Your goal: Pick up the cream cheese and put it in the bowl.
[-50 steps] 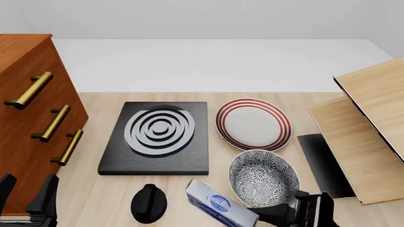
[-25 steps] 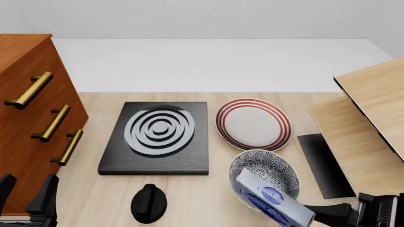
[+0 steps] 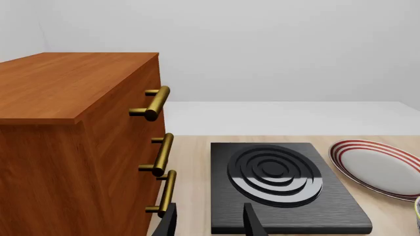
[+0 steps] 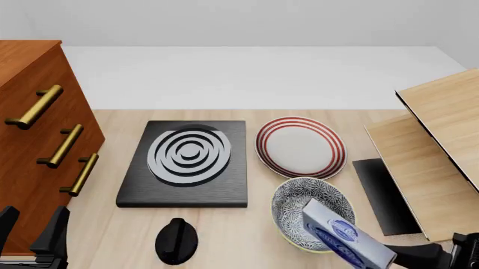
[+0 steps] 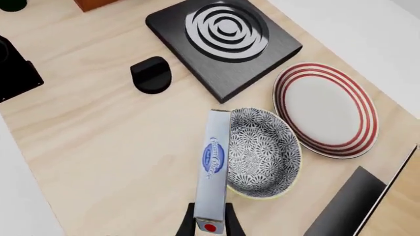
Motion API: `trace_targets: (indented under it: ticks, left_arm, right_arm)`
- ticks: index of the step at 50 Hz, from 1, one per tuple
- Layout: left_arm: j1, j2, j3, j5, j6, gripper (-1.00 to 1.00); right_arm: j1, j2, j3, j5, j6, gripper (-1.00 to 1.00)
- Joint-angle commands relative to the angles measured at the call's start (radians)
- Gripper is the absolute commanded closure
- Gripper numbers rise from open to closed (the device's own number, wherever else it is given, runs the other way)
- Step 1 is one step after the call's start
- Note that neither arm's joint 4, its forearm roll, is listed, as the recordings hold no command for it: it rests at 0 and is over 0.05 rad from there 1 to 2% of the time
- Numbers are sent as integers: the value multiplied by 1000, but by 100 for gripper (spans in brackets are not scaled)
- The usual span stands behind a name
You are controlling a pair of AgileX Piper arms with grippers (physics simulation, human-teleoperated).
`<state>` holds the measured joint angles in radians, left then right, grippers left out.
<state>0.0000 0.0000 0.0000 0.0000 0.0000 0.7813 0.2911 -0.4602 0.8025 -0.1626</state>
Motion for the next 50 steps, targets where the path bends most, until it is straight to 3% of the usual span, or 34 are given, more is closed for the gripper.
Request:
trace_targets:
  ticks: [1, 50]
  left_arm:
    - [0, 0, 0, 0, 0, -100]
    - [0, 0, 0, 0, 0, -100]
  right_arm:
    - [-29, 27, -5, 3, 4, 100]
    - [-85, 168, 112, -220, 41, 100]
